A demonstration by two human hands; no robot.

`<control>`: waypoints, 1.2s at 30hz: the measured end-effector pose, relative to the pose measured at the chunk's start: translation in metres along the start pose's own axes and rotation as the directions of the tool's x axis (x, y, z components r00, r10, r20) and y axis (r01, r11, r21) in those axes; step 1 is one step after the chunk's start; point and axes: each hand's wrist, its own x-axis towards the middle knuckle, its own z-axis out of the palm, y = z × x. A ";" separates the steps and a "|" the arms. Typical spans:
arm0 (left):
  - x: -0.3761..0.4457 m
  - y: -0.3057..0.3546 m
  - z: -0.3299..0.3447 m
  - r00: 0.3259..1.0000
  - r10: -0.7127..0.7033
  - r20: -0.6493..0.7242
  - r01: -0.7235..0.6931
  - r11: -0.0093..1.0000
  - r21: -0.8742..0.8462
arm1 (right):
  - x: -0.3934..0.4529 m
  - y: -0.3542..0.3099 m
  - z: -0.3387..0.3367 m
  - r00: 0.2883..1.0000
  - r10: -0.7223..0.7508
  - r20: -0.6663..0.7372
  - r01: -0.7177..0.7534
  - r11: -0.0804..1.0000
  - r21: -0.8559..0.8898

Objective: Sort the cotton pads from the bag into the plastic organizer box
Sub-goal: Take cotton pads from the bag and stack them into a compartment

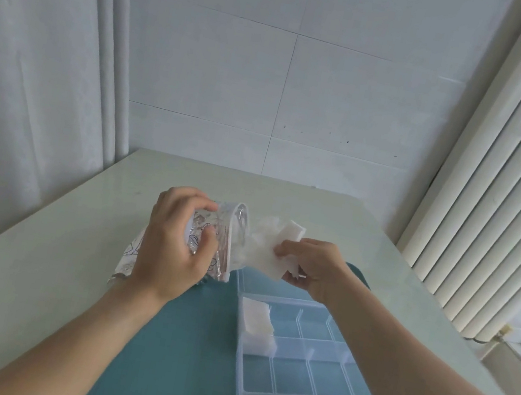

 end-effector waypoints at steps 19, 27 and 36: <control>0.045 0.070 0.082 0.483 -0.557 0.675 0.530 0.800 0.282 | 0.015 -0.003 -0.052 0.992 -0.074 0.106 0.071 0.997 0.036; 0.039 0.052 0.099 0.227 -0.621 0.750 0.973 0.179 -0.146 | 0.021 -0.004 -0.044 0.942 -0.047 0.332 0.075 0.995 -0.072; 0.039 0.031 0.110 0.421 -0.647 0.636 0.882 0.455 -0.121 | 0.016 -0.020 -0.049 0.965 -0.099 0.241 0.143 0.974 -0.174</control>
